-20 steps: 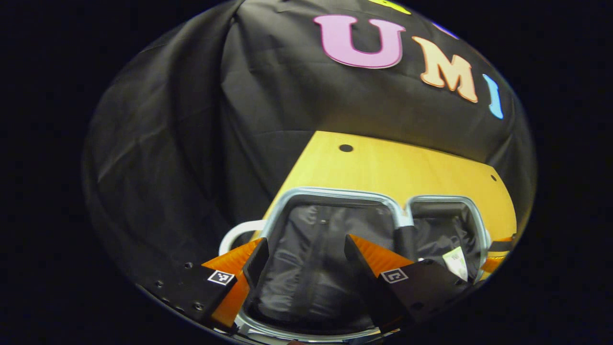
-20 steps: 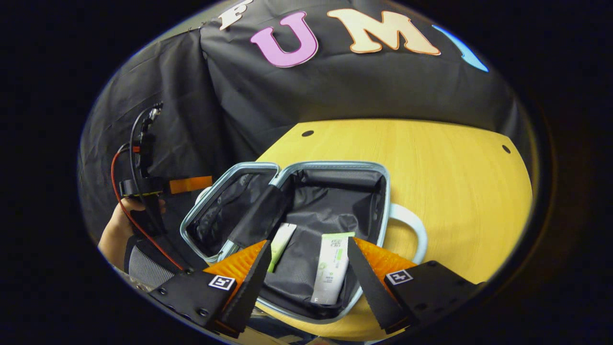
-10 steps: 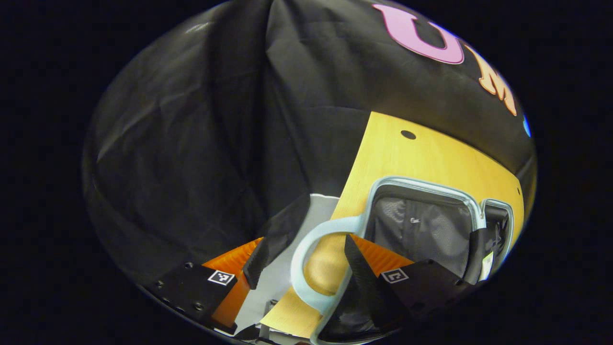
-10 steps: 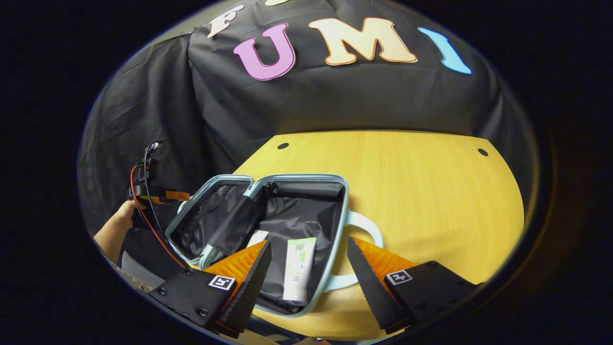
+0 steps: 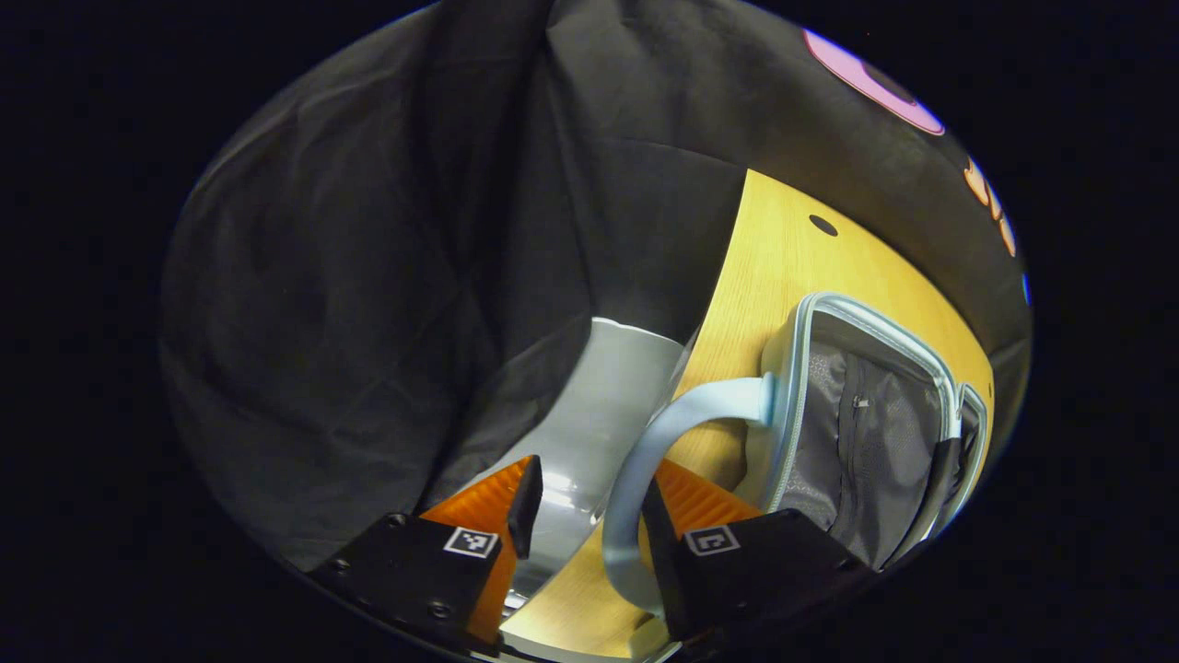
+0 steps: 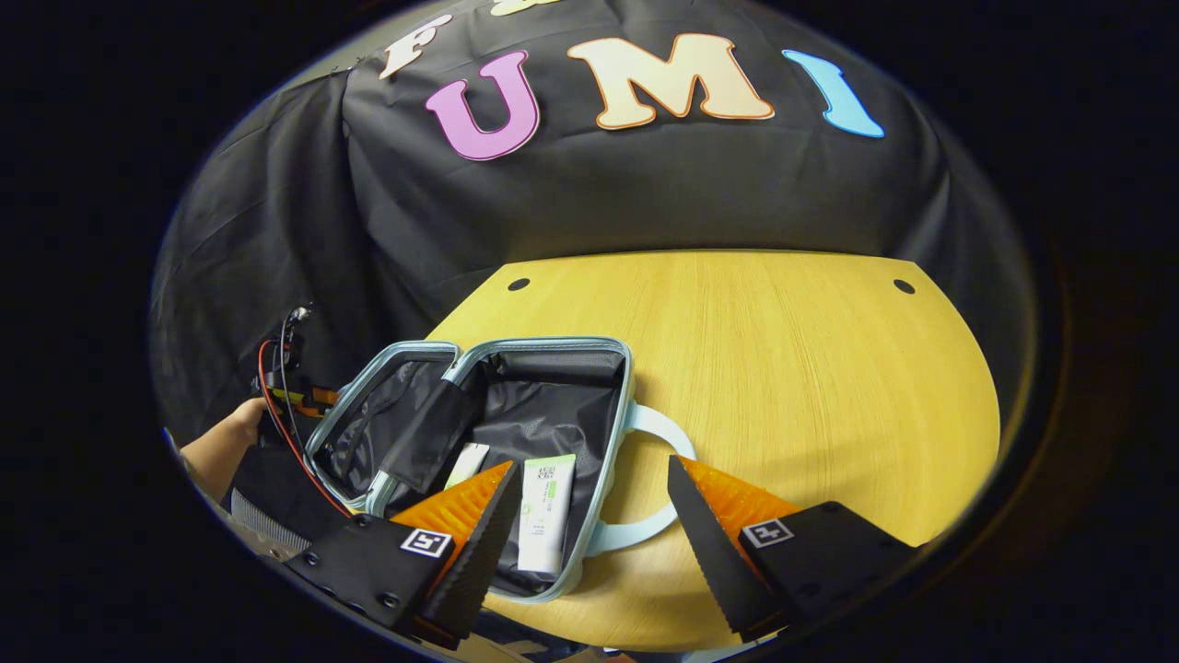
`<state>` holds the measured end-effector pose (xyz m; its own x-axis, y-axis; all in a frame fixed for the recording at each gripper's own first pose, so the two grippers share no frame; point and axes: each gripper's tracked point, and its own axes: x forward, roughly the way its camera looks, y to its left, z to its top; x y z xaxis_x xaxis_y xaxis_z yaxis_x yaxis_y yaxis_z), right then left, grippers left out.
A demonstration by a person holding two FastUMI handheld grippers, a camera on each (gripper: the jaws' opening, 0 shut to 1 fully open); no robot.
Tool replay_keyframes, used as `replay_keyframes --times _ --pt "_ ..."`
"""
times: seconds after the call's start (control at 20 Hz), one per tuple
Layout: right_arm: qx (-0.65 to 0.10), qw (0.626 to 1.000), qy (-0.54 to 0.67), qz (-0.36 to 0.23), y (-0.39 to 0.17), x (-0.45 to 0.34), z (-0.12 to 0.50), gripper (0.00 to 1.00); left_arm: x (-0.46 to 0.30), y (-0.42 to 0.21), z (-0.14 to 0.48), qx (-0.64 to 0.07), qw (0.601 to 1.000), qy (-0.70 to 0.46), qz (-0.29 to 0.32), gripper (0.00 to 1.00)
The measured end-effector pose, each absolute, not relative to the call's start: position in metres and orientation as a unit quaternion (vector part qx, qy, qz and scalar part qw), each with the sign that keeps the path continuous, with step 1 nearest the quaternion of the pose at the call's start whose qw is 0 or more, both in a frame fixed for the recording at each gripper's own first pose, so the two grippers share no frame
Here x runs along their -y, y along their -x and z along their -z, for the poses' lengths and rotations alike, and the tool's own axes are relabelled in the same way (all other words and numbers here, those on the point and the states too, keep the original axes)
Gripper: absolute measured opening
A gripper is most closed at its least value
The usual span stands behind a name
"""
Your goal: First open the suitcase, pack the skin care products into it, and then close the suitcase.
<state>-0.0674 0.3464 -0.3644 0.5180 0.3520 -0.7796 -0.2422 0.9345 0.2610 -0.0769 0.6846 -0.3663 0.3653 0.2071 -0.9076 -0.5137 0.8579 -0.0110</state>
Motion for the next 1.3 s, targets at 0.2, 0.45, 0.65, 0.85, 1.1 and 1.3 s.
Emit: replay_keyframes --times 0.2,0.45,0.65,0.85,1.1,1.3 --pt "-0.444 0.879 -0.059 -0.166 0.064 -0.334 0.355 0.98 -0.664 0.07 0.364 -0.51 0.817 0.163 -0.214 0.14" --pt "-0.423 0.888 -0.061 -0.171 0.064 -0.32 0.35 0.98 -0.662 0.056 0.291 -0.47 0.851 0.097 -0.212 0.06" --pt "-0.419 0.885 -0.077 -0.186 0.064 -0.311 0.35 0.98 -0.643 0.043 0.223 -0.43 0.877 0.085 -0.197 0.06" --pt "-0.417 0.88 -0.08 -0.213 0.061 -0.3 0.346 0.98 -0.605 0.033 0.168 -0.386 0.899 0.087 -0.188 0.06" --pt "-0.385 0.891 -0.083 -0.225 0.04 -0.277 0.318 0.98 -0.553 0.023 0.118 -0.343 0.921 0.083 -0.163 0.06" --pt "-0.374 0.894 -0.076 -0.233 0.046 -0.25 0.308 0.98 -0.492 0.011 0.079 -0.309 0.94 0.065 -0.127 0.05"
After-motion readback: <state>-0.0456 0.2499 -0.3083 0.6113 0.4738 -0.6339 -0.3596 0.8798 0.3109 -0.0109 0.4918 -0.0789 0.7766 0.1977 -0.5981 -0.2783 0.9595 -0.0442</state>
